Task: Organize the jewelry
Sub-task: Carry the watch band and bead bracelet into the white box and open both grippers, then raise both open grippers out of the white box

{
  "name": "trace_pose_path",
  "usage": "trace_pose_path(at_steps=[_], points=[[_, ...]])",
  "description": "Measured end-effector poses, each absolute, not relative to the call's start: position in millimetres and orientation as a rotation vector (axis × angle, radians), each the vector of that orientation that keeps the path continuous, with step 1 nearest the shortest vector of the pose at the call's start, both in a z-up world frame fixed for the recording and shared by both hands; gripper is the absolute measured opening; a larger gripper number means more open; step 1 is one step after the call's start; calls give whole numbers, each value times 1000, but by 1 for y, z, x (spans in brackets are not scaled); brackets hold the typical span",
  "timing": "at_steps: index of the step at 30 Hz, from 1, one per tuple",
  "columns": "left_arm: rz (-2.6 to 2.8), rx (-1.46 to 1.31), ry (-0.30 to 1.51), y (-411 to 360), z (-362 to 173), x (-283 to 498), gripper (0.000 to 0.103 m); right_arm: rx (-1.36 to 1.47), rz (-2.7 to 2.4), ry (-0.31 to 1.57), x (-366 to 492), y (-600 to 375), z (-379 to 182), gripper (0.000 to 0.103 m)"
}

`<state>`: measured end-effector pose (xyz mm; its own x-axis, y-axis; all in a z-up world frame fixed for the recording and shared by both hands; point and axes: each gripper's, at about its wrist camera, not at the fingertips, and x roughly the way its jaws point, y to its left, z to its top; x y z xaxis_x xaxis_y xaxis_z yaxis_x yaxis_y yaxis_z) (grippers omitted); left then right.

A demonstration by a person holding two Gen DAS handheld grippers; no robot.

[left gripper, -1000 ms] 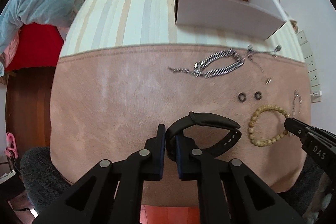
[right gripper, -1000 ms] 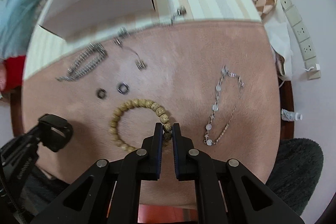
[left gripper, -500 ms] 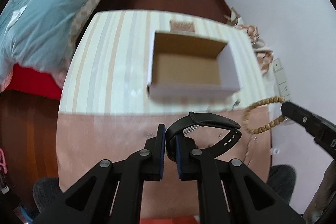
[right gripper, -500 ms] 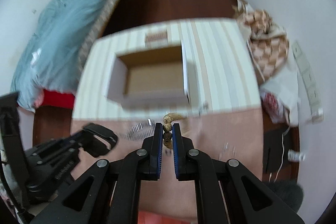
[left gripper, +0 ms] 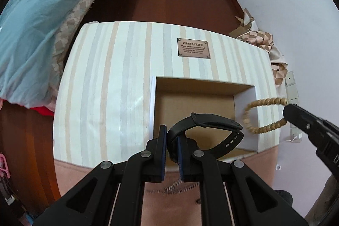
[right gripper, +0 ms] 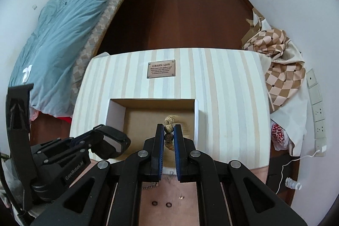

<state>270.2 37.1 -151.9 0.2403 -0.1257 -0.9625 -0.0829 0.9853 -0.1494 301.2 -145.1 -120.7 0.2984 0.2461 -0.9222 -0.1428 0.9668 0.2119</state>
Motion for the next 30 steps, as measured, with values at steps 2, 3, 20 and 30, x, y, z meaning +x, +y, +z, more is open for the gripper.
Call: trace_pose_path(at_steps=[2,3,20,30], points=[[-22,-180,1356,36,-158,279,9,104,277,1255,307,-144,-125,9],[-21,-186,1370,35,-161,282,10,127,285,1267,312,-144,-128,9],[133,-115,1225,54,-131,285,102,66,215,1318,304,-164,-155,90],[175,-13,1176,47,-144,232,103,-97,92,1257,264,-156,-171,100]])
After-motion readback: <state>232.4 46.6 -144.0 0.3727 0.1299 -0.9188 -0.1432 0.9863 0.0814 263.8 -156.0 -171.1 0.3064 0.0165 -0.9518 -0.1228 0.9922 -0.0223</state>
